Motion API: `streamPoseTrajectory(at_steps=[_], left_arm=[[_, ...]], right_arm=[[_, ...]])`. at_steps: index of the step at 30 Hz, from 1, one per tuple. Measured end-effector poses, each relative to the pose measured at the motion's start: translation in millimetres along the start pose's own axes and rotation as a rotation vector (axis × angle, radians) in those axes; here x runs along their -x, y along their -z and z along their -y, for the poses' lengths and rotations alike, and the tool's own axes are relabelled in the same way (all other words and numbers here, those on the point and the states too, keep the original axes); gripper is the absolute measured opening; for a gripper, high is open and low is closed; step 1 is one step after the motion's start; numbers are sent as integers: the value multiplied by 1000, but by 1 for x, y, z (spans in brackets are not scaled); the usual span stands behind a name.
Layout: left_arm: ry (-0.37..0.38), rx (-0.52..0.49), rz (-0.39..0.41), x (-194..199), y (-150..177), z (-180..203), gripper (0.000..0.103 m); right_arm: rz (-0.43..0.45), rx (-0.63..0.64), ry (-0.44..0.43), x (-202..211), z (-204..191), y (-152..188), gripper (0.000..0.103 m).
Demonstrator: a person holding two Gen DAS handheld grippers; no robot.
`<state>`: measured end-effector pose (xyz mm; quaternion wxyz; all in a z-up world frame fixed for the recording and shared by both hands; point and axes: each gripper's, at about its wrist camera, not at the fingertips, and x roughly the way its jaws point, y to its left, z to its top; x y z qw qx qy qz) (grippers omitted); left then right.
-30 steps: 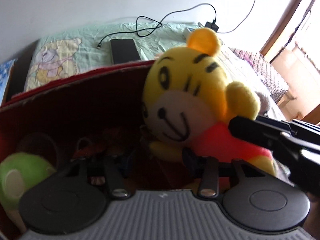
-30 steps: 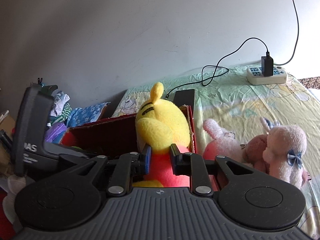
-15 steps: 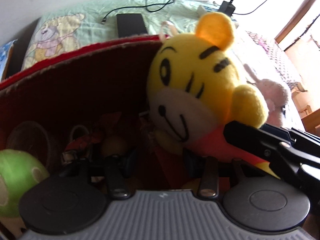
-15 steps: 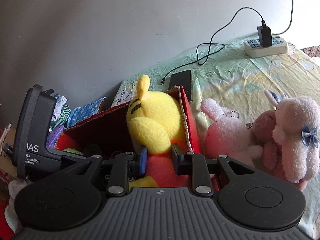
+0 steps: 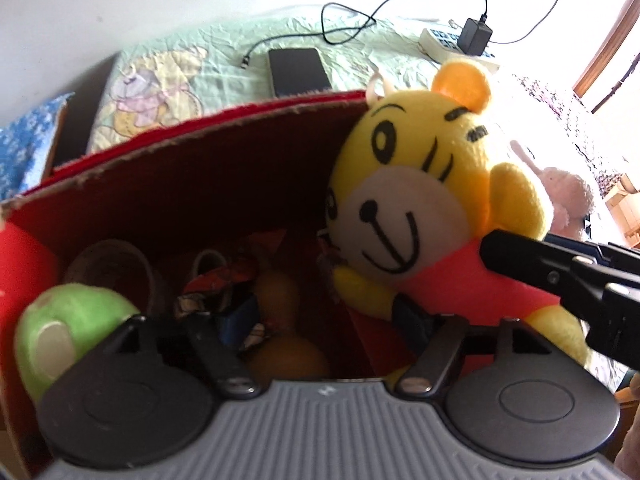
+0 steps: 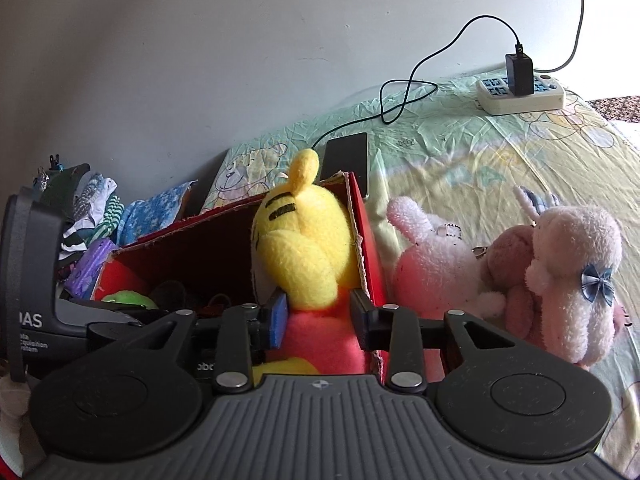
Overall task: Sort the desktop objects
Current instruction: 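Lower the tiger plush into the box and open both tools, then grasp the white bunny plush with blue bow between both tools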
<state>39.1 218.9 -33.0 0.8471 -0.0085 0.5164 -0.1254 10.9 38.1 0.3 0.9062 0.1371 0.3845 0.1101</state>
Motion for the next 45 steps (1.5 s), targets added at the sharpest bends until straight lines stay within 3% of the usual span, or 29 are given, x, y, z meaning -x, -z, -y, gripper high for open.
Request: streamPoseTrajectory(at_steps=[27, 40, 45], left_arm=[[-104, 12, 94, 40, 8, 29, 87], [-234, 6, 230, 79, 4, 84, 88], [-236, -22, 276, 89, 3, 119, 90]], right_arm=[[15, 51, 41, 31, 11, -1, 38], [-6, 54, 2, 50, 70, -11, 38], [-18, 37, -4, 56, 105, -16, 38]])
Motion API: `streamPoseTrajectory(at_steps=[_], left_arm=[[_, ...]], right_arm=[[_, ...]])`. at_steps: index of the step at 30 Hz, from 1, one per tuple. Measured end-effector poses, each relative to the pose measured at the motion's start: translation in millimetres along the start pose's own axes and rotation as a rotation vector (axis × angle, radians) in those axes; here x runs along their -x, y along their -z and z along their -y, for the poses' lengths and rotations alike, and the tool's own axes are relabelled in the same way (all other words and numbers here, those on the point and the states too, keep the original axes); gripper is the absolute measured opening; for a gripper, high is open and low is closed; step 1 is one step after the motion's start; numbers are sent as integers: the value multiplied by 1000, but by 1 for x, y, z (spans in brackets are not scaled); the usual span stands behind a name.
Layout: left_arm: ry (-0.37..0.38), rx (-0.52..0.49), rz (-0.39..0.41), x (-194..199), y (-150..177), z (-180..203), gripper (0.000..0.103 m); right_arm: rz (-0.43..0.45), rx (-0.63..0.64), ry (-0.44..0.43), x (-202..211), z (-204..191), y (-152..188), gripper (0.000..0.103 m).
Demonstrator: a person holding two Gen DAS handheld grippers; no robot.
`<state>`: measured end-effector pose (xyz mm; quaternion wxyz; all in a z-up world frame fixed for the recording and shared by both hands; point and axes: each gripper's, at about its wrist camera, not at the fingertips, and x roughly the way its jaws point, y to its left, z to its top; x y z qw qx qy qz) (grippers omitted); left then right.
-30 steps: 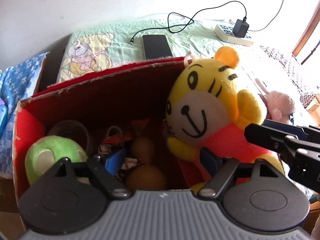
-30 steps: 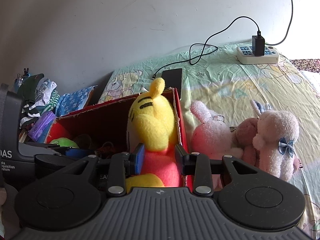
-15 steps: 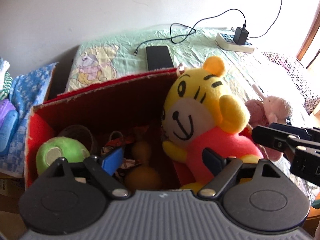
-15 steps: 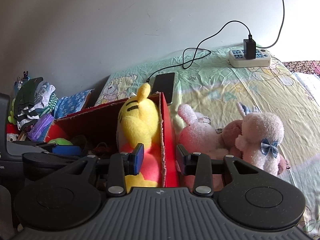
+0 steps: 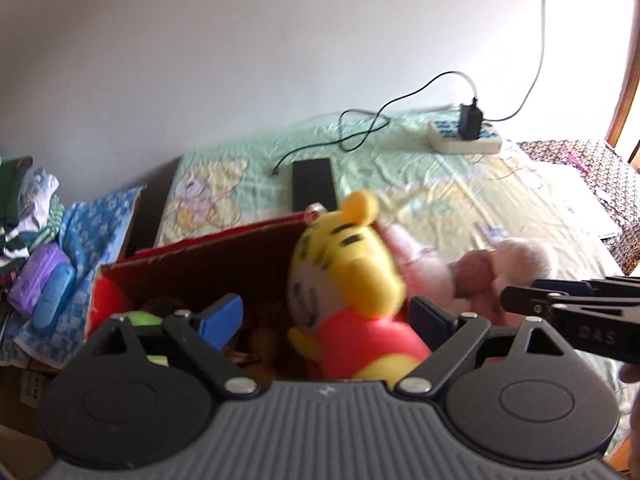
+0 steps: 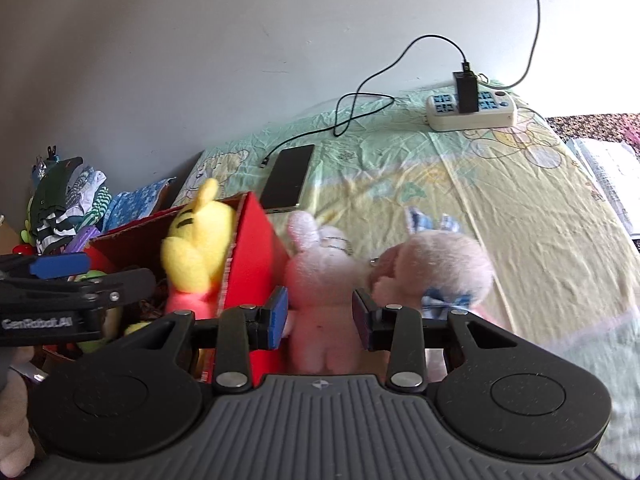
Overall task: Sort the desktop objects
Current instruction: 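Grasp the white bunny plush with blue bow between both tools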
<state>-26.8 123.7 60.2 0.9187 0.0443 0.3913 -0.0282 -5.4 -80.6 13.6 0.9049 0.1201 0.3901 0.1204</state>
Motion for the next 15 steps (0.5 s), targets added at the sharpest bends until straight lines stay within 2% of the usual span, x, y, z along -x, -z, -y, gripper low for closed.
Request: streamPoseTrajectory(at_steps=[5, 10, 15], left_arm=[[44, -11, 27, 9, -6, 38, 90], [91, -4, 7, 3, -3, 77, 90], [125, 1, -39, -17, 4, 114, 90]], right_arm=[[-12, -31, -4, 4, 42, -1, 38], [-43, -92, 10, -1, 89, 3, 38], [-93, -188, -66, -13, 128, 7, 37]])
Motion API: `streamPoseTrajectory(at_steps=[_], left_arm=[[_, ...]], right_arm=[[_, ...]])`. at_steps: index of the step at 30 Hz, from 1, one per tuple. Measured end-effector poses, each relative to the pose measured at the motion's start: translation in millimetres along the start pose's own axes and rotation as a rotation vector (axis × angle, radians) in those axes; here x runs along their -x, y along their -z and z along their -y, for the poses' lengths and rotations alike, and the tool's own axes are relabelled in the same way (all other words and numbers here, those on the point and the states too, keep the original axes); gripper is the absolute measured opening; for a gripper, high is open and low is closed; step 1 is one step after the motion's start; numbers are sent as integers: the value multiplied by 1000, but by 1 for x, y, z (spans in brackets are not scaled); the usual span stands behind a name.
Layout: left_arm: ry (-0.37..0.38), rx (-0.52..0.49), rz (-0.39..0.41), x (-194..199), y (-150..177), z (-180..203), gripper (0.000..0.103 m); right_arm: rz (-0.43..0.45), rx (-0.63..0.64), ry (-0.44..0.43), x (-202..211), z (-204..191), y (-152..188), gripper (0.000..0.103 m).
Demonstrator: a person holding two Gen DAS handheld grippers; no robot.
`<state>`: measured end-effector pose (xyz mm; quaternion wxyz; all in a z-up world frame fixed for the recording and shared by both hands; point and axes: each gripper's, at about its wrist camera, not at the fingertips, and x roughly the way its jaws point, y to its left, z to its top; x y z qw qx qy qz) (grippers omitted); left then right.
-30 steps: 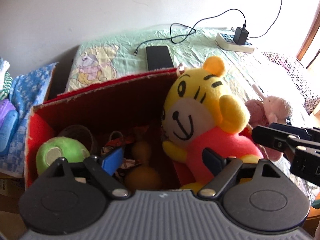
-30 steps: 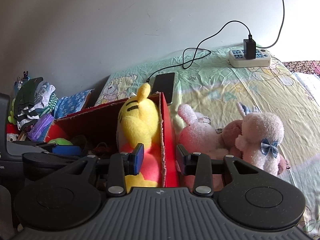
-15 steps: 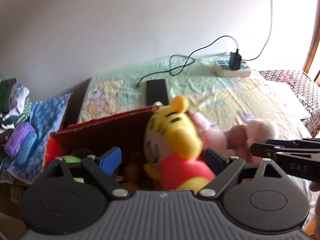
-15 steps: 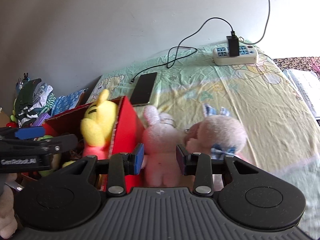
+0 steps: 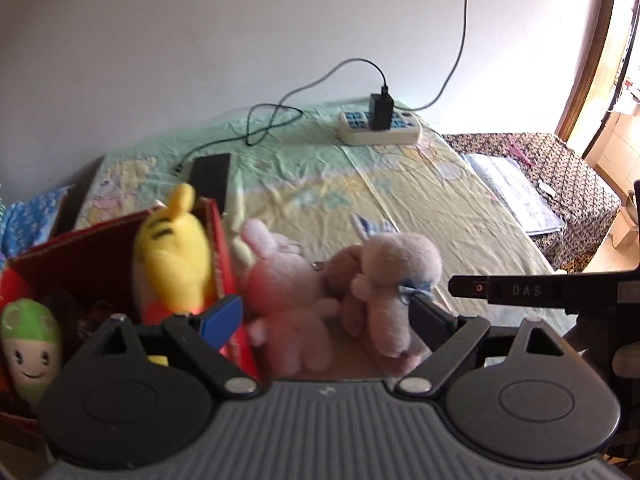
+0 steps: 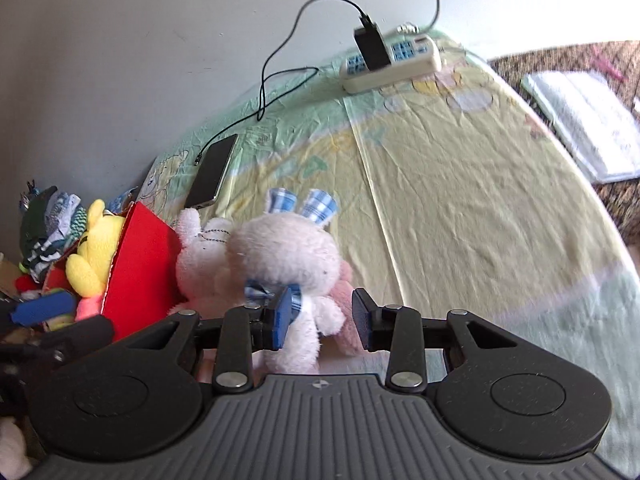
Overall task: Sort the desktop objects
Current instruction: 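Grasp the white bunny plush with blue bow between both tools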
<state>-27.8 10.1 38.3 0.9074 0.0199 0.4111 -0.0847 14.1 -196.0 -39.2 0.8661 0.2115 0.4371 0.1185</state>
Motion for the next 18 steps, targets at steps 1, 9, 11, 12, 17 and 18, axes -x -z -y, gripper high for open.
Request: streamPoseTrajectory(at_steps=[1, 9, 11, 12, 17, 18], left_arm=[[6, 4, -9, -6, 0, 5, 90], [17, -10, -42, -50, -2, 33, 90], [32, 0, -60, -59, -2, 35, 90], [42, 2, -67, -63, -2, 37, 90], [85, 19, -95, -80, -4, 41, 90], [90, 28, -101, -84, -5, 41, 90]], right_arm=[[-6, -16, -20, -1, 5, -1, 37], [-53, -135, -192, -19, 32, -13, 41], [-66, -157, -229, -24, 36, -16, 41], [-73, -163, -244, -25, 37, -18, 42], [-101, -152, -297, -37, 36, -27, 48], [-106, -143, -303, -39, 34, -28, 49]])
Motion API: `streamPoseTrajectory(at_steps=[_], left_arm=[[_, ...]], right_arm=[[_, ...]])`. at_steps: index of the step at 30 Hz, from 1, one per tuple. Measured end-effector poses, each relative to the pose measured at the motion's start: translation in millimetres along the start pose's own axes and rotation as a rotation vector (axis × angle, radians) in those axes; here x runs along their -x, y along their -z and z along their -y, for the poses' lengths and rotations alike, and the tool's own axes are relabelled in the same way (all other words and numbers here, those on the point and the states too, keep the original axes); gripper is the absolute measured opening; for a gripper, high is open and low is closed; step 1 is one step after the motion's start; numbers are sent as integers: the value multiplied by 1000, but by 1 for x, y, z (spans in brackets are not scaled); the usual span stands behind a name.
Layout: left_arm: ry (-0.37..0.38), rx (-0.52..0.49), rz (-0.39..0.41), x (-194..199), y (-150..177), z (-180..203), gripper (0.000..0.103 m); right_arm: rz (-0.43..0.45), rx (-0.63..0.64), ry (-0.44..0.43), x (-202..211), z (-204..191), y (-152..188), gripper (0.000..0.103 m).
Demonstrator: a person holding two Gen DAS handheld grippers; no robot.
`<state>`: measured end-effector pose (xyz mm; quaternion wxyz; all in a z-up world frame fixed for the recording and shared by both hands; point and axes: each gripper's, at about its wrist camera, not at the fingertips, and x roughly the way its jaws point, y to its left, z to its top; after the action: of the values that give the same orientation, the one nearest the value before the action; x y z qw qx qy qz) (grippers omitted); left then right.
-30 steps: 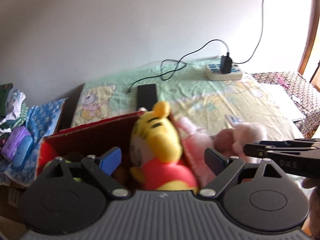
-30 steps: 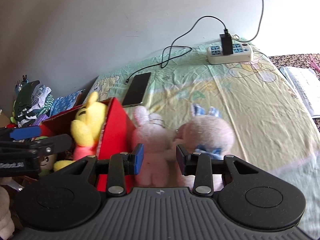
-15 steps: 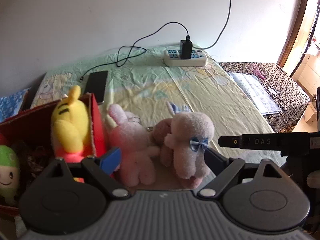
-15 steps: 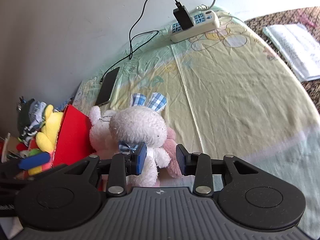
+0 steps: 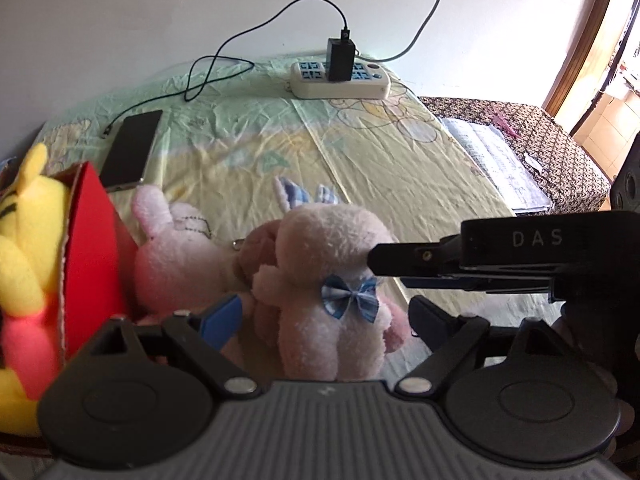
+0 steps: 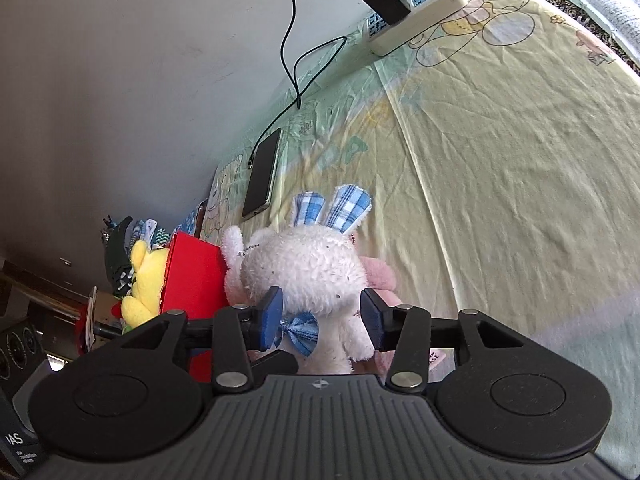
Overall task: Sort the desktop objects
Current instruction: 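Grasp the white bunny plush with blue bow between both tools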
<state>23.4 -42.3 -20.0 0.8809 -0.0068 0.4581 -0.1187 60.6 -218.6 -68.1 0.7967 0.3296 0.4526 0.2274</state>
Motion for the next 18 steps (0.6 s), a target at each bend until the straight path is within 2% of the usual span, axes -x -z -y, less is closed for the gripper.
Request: streamPoseTrajectory(at_steps=[2, 4, 6, 10, 18], left_arm=[[13, 16, -17, -8, -3, -2, 88], [17, 22, -37, -16, -6, -4, 74], [16, 25, -61, -25, -9, -5, 68], [2, 34, -83, -38, -13, -9, 68], [-6, 31, -98, -46, -17, -11, 68]], right_arm=[[-17, 12, -21, -6, 0, -3, 51], [-34, 22, -42, -13, -2, -6, 53], [-50, 31, -59, -20, -3, -8, 59], [-69, 40, -88, -29, -2, -11, 60], [-84, 116, -97, -33, -8, -13, 52]])
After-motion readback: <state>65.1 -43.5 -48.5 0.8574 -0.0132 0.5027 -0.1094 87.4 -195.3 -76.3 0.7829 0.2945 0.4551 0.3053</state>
